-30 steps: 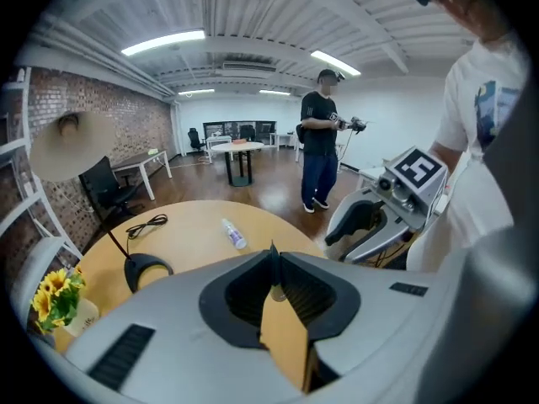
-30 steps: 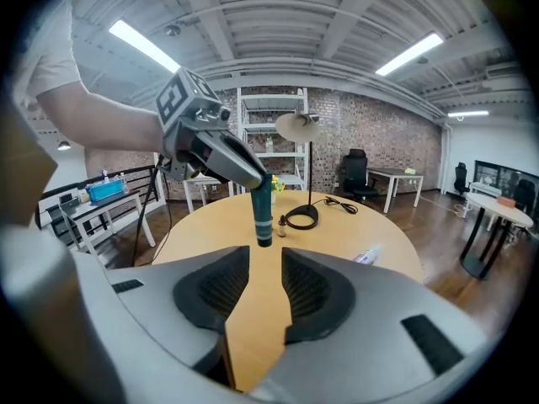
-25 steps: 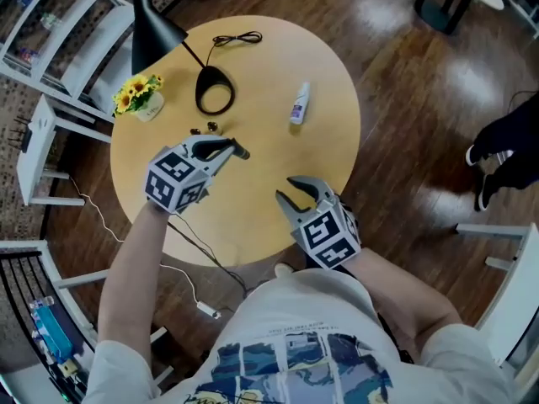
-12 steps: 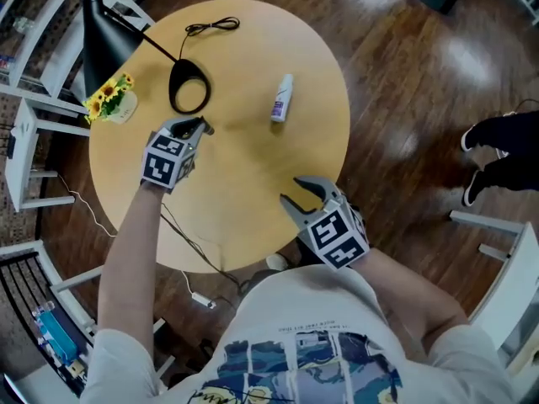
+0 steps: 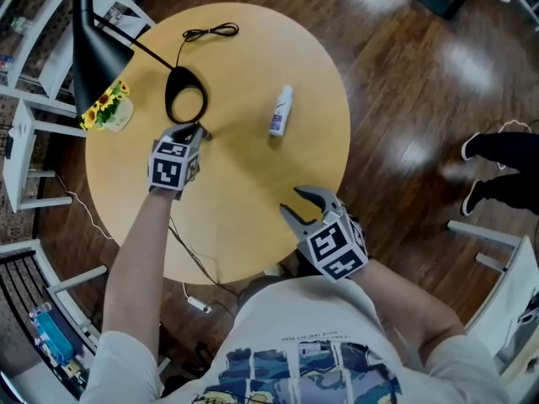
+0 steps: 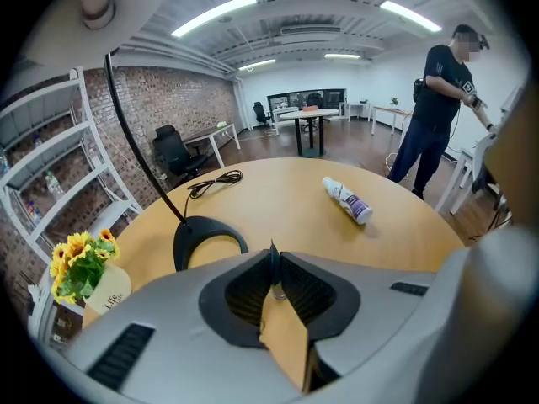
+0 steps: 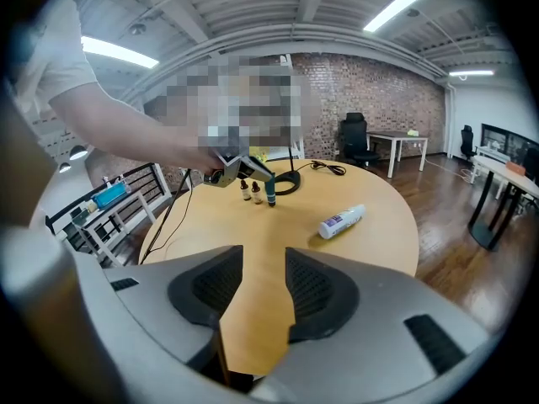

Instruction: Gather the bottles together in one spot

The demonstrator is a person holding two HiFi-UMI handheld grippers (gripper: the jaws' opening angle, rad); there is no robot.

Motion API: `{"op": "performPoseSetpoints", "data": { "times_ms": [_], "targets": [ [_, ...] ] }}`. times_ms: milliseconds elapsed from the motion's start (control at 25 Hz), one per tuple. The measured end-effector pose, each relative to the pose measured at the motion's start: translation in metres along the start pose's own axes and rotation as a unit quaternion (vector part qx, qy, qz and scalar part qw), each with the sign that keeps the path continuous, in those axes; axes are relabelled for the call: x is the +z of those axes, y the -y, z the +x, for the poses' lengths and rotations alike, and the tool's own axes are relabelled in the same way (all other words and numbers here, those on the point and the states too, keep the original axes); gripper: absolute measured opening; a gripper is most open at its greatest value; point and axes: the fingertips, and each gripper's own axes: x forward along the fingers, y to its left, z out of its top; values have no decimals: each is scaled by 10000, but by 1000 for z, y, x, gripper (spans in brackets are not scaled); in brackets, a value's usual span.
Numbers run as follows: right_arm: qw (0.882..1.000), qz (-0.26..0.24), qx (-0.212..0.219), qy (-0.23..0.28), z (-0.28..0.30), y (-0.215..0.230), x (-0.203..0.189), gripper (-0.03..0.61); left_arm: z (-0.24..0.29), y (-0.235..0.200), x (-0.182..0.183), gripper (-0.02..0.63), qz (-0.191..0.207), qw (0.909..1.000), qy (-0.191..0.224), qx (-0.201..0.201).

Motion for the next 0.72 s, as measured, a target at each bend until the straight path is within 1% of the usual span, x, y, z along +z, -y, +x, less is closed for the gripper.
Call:
{"op": "performPoseSetpoints", "data": {
  "times_ms": [280, 520, 640, 720],
  "targets": [
    [9999, 11, -4, -122, 0, 4, -9, 186, 4, -4, -6, 43, -175, 9998, 60, 54],
    [9999, -37, 15, -140, -2, -5, -5, 186, -1, -8, -6, 55, -119, 9998, 33, 165],
    [9996, -223, -9, -176, 0, -4, -8, 186, 1, -7, -4, 104, -77, 9998, 42, 180],
    [9993, -336, -8, -179, 1, -6, -9, 186, -1, -9, -2, 106, -70, 9997, 85, 229]
  ]
}}
